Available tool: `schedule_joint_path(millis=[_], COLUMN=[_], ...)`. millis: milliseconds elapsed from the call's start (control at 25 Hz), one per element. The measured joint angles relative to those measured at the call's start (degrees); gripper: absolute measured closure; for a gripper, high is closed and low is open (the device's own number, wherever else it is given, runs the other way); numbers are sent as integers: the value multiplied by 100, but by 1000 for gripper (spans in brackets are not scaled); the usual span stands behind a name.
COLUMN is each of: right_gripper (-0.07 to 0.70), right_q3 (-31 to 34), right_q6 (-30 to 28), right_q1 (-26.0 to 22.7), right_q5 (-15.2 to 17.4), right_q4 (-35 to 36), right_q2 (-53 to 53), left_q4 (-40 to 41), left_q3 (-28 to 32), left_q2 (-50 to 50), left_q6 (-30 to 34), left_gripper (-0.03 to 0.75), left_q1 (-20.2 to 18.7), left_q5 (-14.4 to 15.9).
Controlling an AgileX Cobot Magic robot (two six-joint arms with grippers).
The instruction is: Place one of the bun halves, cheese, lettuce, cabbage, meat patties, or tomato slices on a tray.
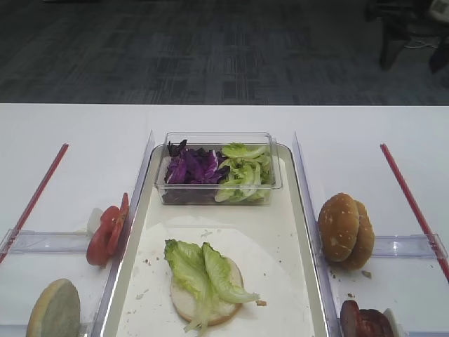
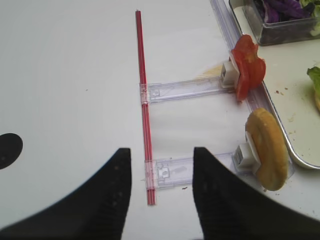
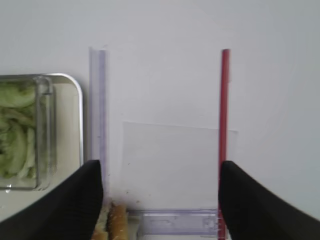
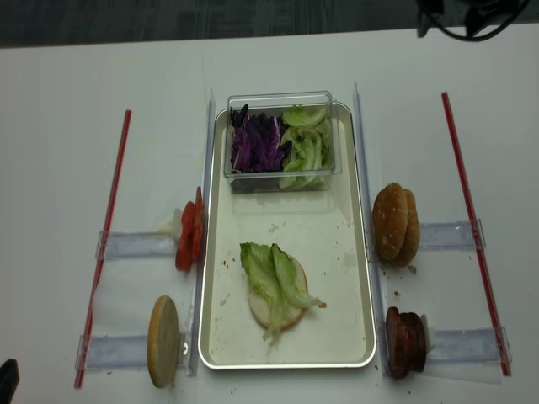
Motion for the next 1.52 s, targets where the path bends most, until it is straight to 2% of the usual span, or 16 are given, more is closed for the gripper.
schedule_joint_path(millis=[240, 600, 760, 1160, 1520], right_gripper=[132, 132, 132, 132, 132], right_q3=[0, 140, 765, 2837, 3912], right_q6=[-97, -189, -326, -475, -508], right_q1=[-771, -923, -923, -923, -923], right_q5=[13, 44, 44, 97, 109], right_q4=[-33, -23, -11, 96, 96], right_q2=[-161, -656, -1373, -3692, -5296], left_q4=[0, 0, 0, 0, 0], left_q3=[0, 0, 0, 0, 0], left_q2=[0, 0, 0, 0, 0], left_q6=[0, 0, 0, 0, 0], left_gripper=[411, 411, 410, 411, 411], left_q1=[0, 0, 0, 0, 0], left_q5=[0, 0, 0, 0, 0])
